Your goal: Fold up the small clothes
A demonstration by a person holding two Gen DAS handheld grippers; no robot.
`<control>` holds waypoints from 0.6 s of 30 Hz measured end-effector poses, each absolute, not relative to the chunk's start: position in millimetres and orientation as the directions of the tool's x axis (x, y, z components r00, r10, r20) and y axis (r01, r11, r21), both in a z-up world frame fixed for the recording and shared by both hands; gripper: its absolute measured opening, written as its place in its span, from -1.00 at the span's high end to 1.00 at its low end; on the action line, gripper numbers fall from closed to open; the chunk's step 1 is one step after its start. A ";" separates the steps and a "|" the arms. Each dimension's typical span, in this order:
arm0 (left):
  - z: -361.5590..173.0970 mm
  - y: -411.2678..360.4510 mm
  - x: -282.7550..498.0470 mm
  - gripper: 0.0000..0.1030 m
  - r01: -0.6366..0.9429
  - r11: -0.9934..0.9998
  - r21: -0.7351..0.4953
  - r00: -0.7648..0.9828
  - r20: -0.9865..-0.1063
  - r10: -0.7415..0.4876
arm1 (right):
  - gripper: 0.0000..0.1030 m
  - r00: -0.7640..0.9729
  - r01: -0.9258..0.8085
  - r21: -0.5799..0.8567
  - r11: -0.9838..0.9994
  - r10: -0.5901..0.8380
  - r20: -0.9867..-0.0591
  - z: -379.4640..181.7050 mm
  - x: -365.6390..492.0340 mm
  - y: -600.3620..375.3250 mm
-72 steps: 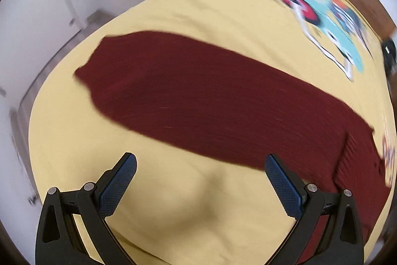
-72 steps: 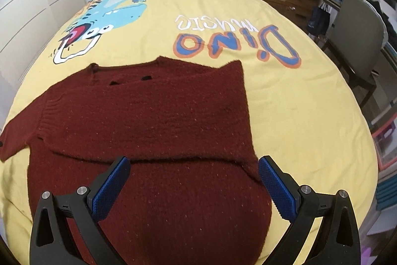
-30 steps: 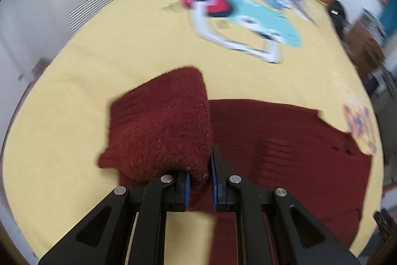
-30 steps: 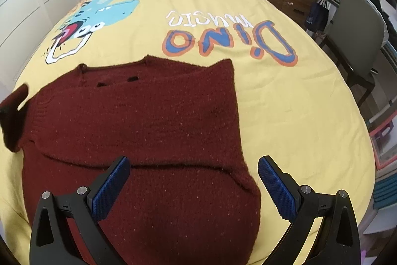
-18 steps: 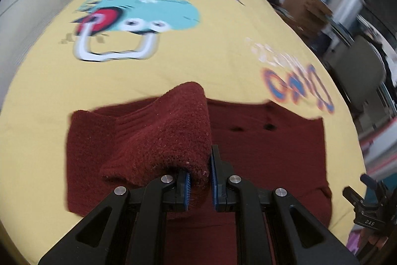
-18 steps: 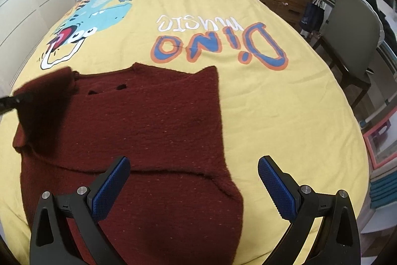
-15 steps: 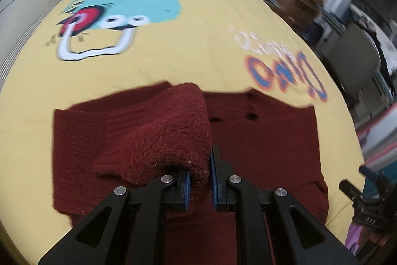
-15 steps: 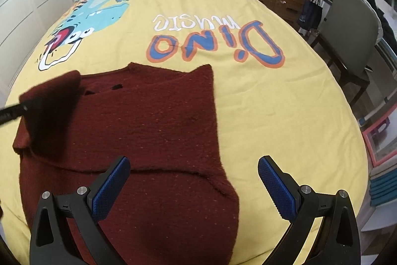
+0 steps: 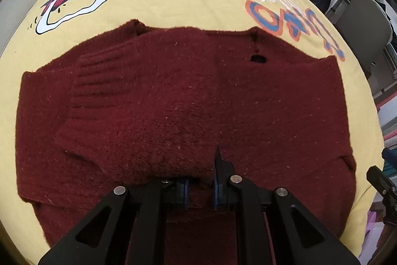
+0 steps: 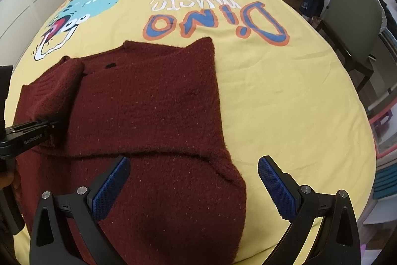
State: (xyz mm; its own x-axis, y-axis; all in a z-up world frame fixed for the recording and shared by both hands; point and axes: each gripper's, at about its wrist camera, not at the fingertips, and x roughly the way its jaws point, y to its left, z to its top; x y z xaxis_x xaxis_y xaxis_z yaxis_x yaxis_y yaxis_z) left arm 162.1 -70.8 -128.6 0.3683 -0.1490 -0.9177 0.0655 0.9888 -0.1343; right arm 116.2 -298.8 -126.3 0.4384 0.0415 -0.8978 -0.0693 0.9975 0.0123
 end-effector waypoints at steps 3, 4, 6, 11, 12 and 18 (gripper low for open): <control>-130.4 -75.6 164.0 0.71 0.092 0.990 -0.105 0.368 -0.921 -0.132 | -0.99 0.429 -0.065 0.014 0.998 0.041 -0.902 -130.3 115.9 -297.8; -131.2 -77.6 165.7 0.71 0.100 0.990 -0.095 0.362 -0.924 -0.126 | -0.99 0.426 -0.064 0.014 0.998 0.040 -0.904 -131.5 116.0 -296.9; -132.7 -78.8 168.5 0.61 0.099 0.990 -0.097 0.350 -0.928 -0.126 | -0.99 0.423 -0.062 0.012 0.998 0.037 -0.905 -133.4 115.7 -295.8; -134.1 -83.0 173.3 0.07 0.095 0.989 -0.114 0.319 -0.938 -0.138 | -0.99 0.416 -0.056 0.021 0.998 0.042 -0.909 -136.0 114.1 -296.4; -133.9 -84.7 173.8 -0.14 0.100 0.989 -0.110 0.312 -0.940 -0.136 | -0.99 0.416 -0.055 0.025 0.998 0.046 -0.908 -135.9 113.6 -297.1; -131.1 -87.6 169.8 -0.90 0.120 0.987 -0.103 0.273 -0.953 -0.132 | -0.99 0.422 -0.049 0.041 0.998 0.058 -0.905 -135.1 111.6 -300.1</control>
